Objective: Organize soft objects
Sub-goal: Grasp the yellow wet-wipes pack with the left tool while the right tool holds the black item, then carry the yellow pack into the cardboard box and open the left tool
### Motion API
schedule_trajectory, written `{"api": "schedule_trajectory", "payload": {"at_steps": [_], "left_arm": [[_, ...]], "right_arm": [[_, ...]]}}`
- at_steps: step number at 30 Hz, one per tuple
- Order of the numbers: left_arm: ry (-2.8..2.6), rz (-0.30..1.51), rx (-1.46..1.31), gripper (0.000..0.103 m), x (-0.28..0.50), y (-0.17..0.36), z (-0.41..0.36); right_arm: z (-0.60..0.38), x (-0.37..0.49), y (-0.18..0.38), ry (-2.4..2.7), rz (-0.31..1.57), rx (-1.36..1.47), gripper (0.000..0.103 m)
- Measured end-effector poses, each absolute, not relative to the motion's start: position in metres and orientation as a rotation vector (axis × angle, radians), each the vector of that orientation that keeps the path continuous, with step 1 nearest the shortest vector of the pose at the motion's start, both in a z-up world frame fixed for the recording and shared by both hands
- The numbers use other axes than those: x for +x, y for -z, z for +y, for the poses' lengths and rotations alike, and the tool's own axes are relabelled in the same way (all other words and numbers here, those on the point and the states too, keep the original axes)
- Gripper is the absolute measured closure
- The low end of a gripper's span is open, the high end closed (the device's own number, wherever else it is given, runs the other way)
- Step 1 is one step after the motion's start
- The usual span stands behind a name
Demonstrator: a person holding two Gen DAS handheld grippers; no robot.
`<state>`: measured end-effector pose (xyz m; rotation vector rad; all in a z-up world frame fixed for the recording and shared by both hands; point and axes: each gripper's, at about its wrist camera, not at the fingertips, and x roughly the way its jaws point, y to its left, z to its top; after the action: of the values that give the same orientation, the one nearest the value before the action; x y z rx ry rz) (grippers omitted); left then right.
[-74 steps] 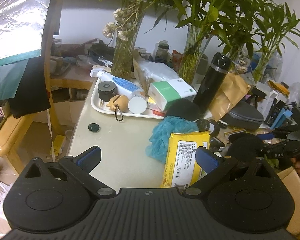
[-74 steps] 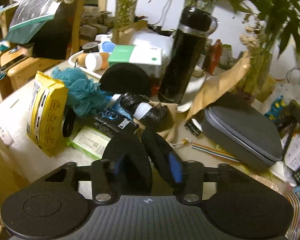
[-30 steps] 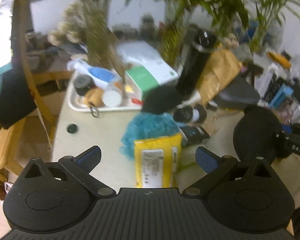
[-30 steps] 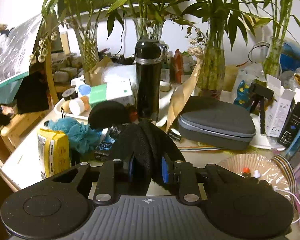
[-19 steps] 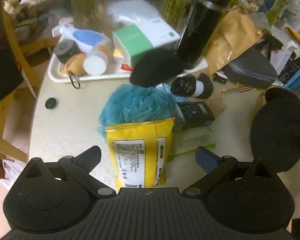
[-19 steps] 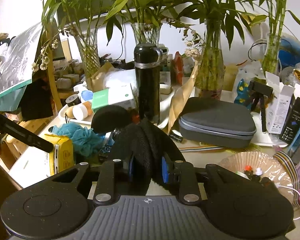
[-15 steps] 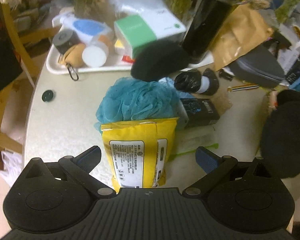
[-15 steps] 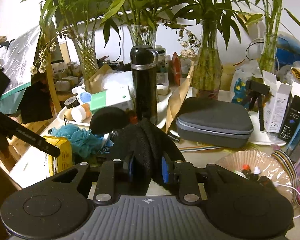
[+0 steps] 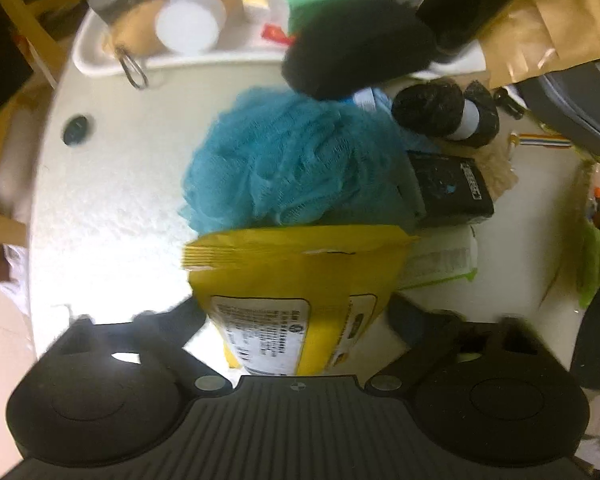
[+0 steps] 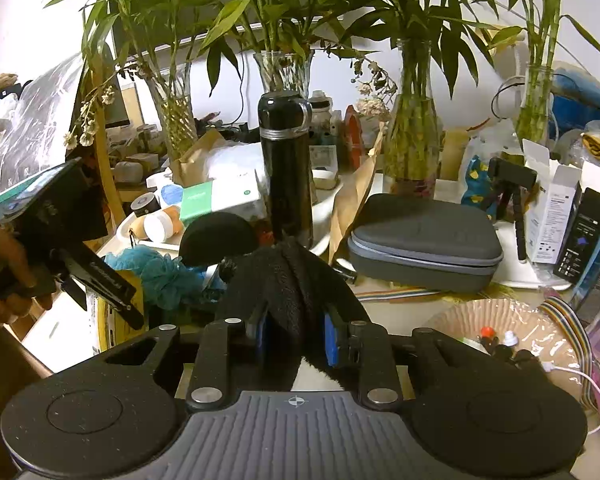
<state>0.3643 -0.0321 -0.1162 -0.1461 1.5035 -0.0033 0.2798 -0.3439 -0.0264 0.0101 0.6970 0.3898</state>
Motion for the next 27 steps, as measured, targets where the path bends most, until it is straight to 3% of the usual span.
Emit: {"api": "schedule_trajectory", "payload": {"at_steps": [6, 9, 15, 27], "left_arm": [[-0.018, 1.498, -0.175, 0.043, 0.361, 0.114, -0.028], [-0.012, 1.480, -0.210, 0.047, 0.357, 0.111, -0.023], [0.016, 1.412, -0.221, 0.049, 0.345, 0.088, -0.025], [0.156, 1.075, -0.167, 0.050, 0.294, -0.005, -0.020]], "right_arm": [[-0.343, 0.279, 0.026, -0.394, 0.697, 0.011, 0.073], [-0.343, 0.279, 0.026, -0.397, 0.696, 0.012, 0.073], [-0.343, 0.277, 0.024, -0.402, 0.690, 0.021, 0.073], [-0.351, 0.257, -0.013, -0.358, 0.559, 0.060, 0.073]]}}
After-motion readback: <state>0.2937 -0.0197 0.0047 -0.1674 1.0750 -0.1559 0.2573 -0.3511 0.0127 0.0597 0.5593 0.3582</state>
